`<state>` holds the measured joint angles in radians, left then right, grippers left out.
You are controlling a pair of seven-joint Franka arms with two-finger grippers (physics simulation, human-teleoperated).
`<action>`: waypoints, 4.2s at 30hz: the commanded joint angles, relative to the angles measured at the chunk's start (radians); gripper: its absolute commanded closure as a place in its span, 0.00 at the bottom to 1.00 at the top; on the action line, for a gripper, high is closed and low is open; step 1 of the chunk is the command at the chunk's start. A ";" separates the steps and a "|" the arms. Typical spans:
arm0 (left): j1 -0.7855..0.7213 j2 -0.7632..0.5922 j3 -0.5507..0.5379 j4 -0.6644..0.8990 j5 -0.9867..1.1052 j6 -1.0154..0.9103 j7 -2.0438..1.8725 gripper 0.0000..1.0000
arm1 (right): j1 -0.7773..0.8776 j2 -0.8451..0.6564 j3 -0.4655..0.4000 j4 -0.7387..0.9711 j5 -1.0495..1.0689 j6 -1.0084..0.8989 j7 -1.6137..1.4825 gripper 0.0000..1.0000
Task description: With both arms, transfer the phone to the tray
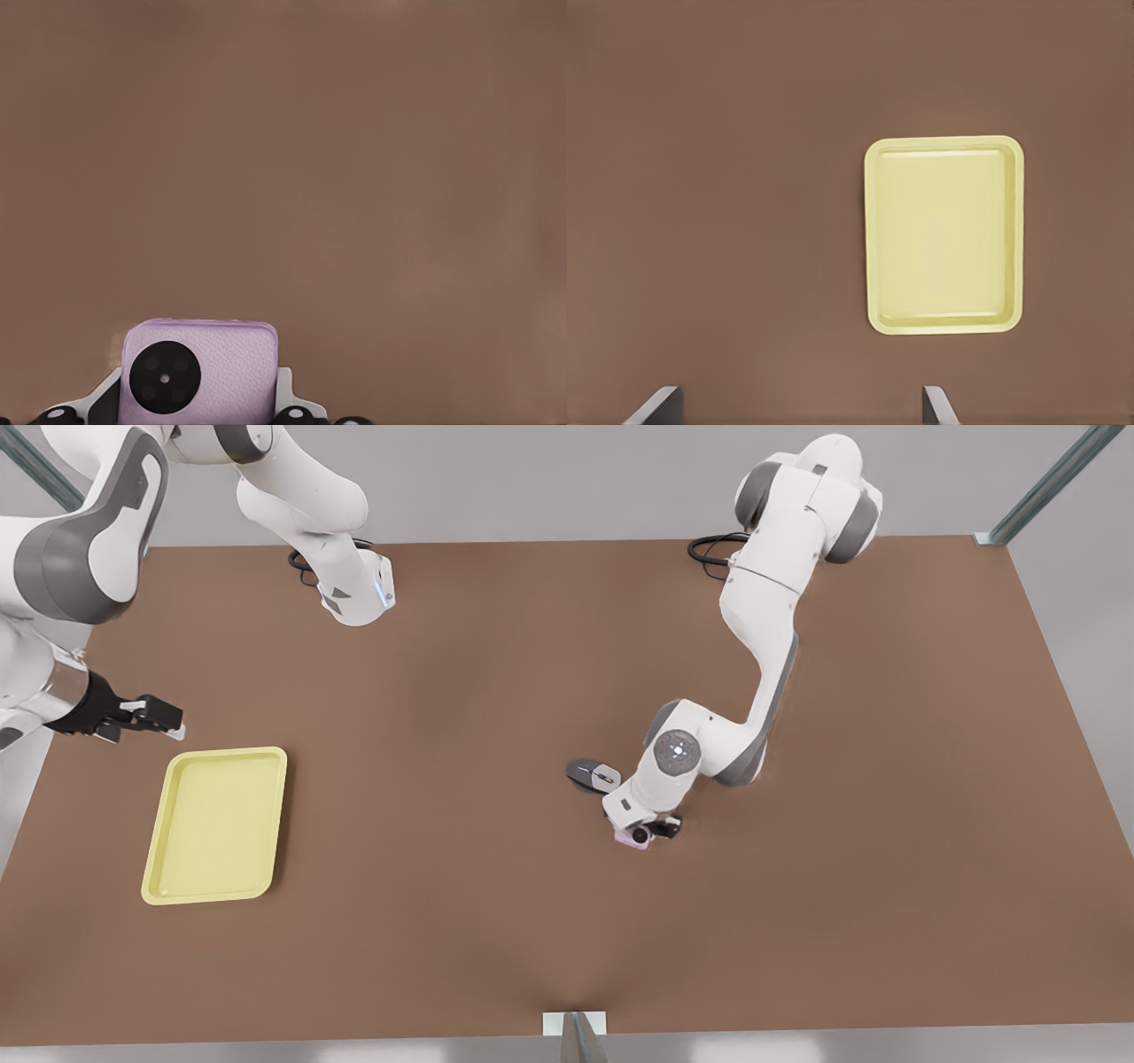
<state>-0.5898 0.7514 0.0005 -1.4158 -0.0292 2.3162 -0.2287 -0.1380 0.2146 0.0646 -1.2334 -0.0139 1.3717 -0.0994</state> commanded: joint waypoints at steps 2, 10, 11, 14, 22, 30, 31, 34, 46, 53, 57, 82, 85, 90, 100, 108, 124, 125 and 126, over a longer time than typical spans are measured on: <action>-0.105 0.089 -0.001 0.158 -0.012 -0.113 -0.707 0.21 | 0.002 0.000 0.000 0.000 -0.001 0.000 0.000 0.00; -0.278 0.298 0.006 0.388 0.045 0.052 -0.767 0.21 | 0.005 0.002 0.001 0.000 0.000 0.000 0.000 0.00; -0.291 0.347 0.009 0.462 0.051 0.052 -0.773 0.21 | 0.002 0.000 0.001 0.000 0.002 0.000 0.000 0.00; -0.318 0.414 0.016 0.537 0.052 0.068 -0.799 0.21 | 0.011 0.003 0.001 -0.001 0.002 0.001 0.001 0.00; -0.321 0.470 0.019 0.566 0.097 0.141 -0.827 0.00 | 0.002 -0.011 0.001 -0.006 -0.009 -0.026 0.003 0.00; 0.067 0.131 0.013 0.505 -0.127 -0.661 -0.151 0.00 | 0.035 0.025 0.115 -0.129 0.002 0.099 0.219 0.00; 0.160 0.085 0.015 0.505 -0.121 -0.773 -0.017 0.00 | 0.043 0.025 0.178 -0.129 0.003 0.139 0.349 0.00; 0.209 -0.047 0.170 0.503 -0.110 -0.929 0.051 0.00 | 0.115 0.066 0.245 -0.161 0.008 0.240 0.567 0.00; 0.509 -0.518 -0.051 0.083 0.103 -0.874 0.278 0.00 | 0.603 0.362 -0.003 -0.162 0.029 0.553 1.351 0.00; 0.492 -0.392 -0.111 0.129 0.101 -0.854 0.325 0.00 | 0.698 0.371 -0.009 -0.416 0.006 0.964 1.613 0.00; 0.493 -0.392 -0.109 0.130 0.101 -0.854 0.325 0.00 | 0.661 0.451 -0.008 -0.400 0.011 1.014 1.612 0.00; 0.504 -0.345 -0.097 0.129 0.101 -0.859 0.307 0.00 | 0.655 0.467 0.061 -0.511 -0.115 0.971 0.905 0.00; 0.504 -0.345 -0.097 0.129 0.101 -0.857 0.307 0.00 | 0.650 0.486 0.069 -0.494 -0.112 0.971 0.908 0.00; 0.504 -0.339 -0.097 0.129 0.101 -0.856 0.307 0.00 | 0.626 0.502 0.090 -0.488 -0.118 0.972 0.906 0.00; 0.504 -0.331 -0.097 0.129 0.100 -0.856 0.307 0.00 | 0.623 0.514 0.090 -0.497 -0.110 1.000 0.905 0.16; 0.504 -0.333 -0.097 0.129 0.100 -0.857 0.307 0.00 | 0.621 0.500 0.090 -0.497 -0.107 0.991 0.900 0.25; 0.501 -0.342 -0.100 0.129 0.097 -0.862 0.281 0.00 | 0.209 0.244 0.095 -0.751 -0.106 0.935 0.236 0.25; 0.501 -0.342 -0.102 0.129 0.097 -0.862 0.281 0.00 | 0.180 0.229 0.093 -0.771 -0.106 0.937 0.196 0.25; 0.501 -0.343 -0.103 0.130 0.095 -0.862 0.272 0.00 | 0.129 0.223 0.093 -0.785 -0.107 0.938 0.138 0.24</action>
<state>-0.0888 0.4099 -0.1025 -1.2871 0.0670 1.4548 0.0643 0.0113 0.4479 0.1584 -2.0065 -0.1163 2.3180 0.5531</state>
